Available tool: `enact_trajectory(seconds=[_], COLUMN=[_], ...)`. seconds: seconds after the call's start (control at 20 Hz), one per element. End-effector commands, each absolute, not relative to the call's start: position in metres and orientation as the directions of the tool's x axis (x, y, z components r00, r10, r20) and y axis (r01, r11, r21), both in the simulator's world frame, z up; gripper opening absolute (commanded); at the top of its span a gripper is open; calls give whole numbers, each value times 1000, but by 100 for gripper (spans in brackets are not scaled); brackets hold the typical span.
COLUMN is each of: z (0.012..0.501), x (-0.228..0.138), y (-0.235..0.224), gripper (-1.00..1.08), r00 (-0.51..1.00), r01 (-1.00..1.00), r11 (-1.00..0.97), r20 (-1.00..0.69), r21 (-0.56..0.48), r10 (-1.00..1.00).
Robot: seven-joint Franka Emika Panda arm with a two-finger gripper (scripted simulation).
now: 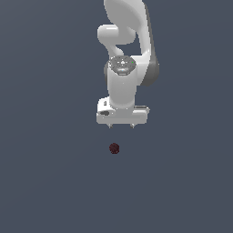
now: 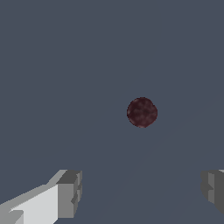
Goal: Pick up the object and move it to a goal position.
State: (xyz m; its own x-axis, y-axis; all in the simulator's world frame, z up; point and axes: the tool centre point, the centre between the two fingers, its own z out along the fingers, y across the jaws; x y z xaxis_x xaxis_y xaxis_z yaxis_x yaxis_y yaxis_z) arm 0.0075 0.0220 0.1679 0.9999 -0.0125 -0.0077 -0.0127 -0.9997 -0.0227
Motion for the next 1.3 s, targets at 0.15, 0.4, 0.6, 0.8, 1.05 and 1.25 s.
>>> enact_trajectory(seconds=[0.15, 0.4, 0.6, 0.8, 1.05, 1.25], z=[168, 166, 166, 164, 159, 151], x=[6, 2, 1, 3, 7, 12], y=[21, 15, 14, 14, 12, 10], gripper=[100, 100, 100, 100, 100, 100], r00=[1000, 999, 999, 999, 996, 989], r01=[-5, 27, 30, 41, 86, 144], r11=[-1000, -1000, -1000, -999, -996, -990], r20=[-11, -24, -26, -25, -24, -22], r21=[-18, 2, 3, 4, 4, 5], r10=[-5, 27, 30, 41, 86, 144])
